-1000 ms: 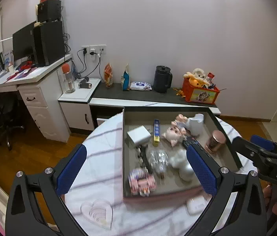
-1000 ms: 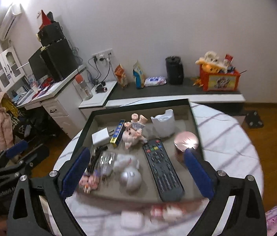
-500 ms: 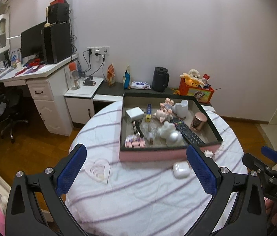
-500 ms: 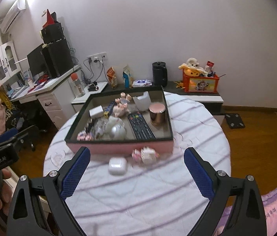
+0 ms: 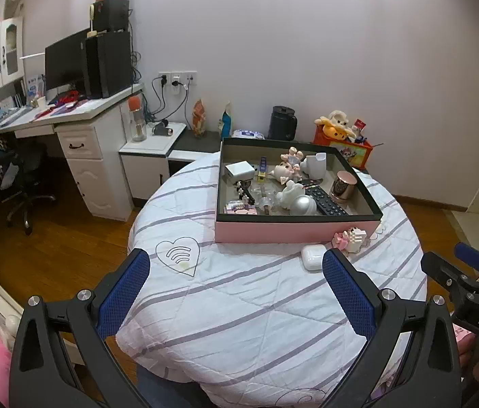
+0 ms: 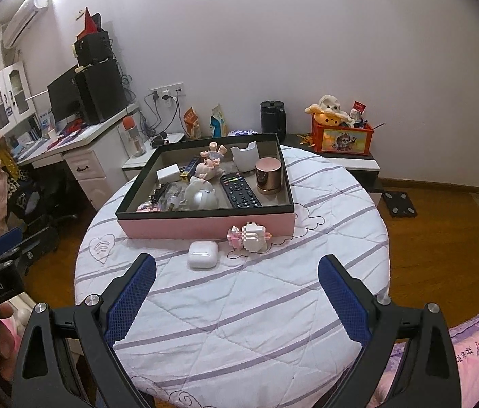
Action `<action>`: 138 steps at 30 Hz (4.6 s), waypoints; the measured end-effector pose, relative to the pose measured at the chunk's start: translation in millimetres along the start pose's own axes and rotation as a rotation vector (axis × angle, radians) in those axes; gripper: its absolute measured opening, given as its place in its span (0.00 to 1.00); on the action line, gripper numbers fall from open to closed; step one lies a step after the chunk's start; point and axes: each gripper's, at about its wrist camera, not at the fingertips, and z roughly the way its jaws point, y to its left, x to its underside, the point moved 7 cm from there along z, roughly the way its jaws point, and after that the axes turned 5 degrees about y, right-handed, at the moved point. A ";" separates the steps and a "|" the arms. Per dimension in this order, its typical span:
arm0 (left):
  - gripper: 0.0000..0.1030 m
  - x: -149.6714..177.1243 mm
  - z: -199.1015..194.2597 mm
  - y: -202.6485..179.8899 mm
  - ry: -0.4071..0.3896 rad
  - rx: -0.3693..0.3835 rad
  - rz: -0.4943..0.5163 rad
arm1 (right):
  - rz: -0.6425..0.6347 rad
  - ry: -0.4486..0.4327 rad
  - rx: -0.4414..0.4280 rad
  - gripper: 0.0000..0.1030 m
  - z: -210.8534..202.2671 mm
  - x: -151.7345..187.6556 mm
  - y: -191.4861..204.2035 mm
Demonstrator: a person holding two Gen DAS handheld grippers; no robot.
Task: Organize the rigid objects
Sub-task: 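Withdraw both tools from the box toward the remaining items, then grasp the white earbuds case with the left tool while the right tool grasps the pink-white block figure, then carry the earbuds case and block figure into the box and open both tools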
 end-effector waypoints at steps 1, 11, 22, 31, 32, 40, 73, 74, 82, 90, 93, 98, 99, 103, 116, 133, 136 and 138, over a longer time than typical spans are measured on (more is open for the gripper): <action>1.00 0.7 -1.1 -0.1 0.000 0.000 0.000 | -0.003 -0.002 0.004 0.95 -1.3 0.4 0.4; 1.00 4.0 -3.6 -2.4 -0.001 0.001 0.001 | -0.009 -0.007 0.006 0.95 -6.4 2.8 1.6; 1.00 11.8 2.2 -6.4 0.025 0.006 0.006 | -0.013 0.011 0.021 0.95 -3.4 3.1 -4.3; 1.00 20.3 39.0 -26.9 0.101 0.039 0.037 | 0.009 0.071 0.048 0.95 25.6 8.3 -22.5; 1.00 21.9 46.4 -30.5 0.113 0.046 0.039 | 0.012 0.078 0.051 0.95 29.6 8.9 -24.2; 1.00 27.9 103.1 -63.0 0.184 0.087 0.071 | 0.039 0.131 0.065 0.95 61.3 13.7 -44.5; 0.46 28.0 193.8 -56.2 0.227 0.100 0.081 | 0.031 0.225 0.030 0.95 158.3 -1.6 -48.8; 0.46 28.5 192.8 -52.5 0.227 0.103 0.074 | 0.024 0.228 0.030 0.95 161.0 -0.9 -46.3; 0.46 31.7 184.3 -35.4 0.223 0.094 0.045 | -0.012 0.247 0.040 0.95 189.2 3.0 -37.3; 0.46 32.3 176.2 -28.7 0.217 0.095 0.034 | -0.044 0.221 0.000 0.51 185.1 2.2 -26.9; 0.46 31.7 169.6 -28.4 0.207 0.099 0.035 | -0.035 0.213 -0.024 0.40 178.4 2.4 -25.9; 0.46 27.6 156.8 -26.8 0.187 0.106 0.034 | -0.028 0.206 -0.046 0.40 164.2 4.2 -21.6; 0.46 26.9 154.3 -26.1 0.183 0.107 0.034 | -0.030 0.202 -0.053 0.40 159.4 3.8 -19.2; 0.46 21.5 143.4 -23.0 0.167 0.110 0.034 | -0.033 0.181 -0.075 0.40 141.9 -2.7 -13.7; 0.46 -61.7 124.5 -22.1 0.073 0.119 0.070 | -0.086 0.073 -0.110 0.40 109.7 -81.7 7.1; 0.46 -136.2 239.5 -38.8 0.190 0.095 0.109 | -0.073 0.231 -0.077 0.41 230.9 -139.7 7.2; 0.46 -132.4 258.0 -41.7 0.227 0.096 0.110 | -0.067 0.255 -0.068 0.41 243.2 -137.7 2.6; 0.46 -130.1 265.8 -43.2 0.244 0.097 0.110 | -0.069 0.266 -0.063 0.41 248.6 -137.7 2.1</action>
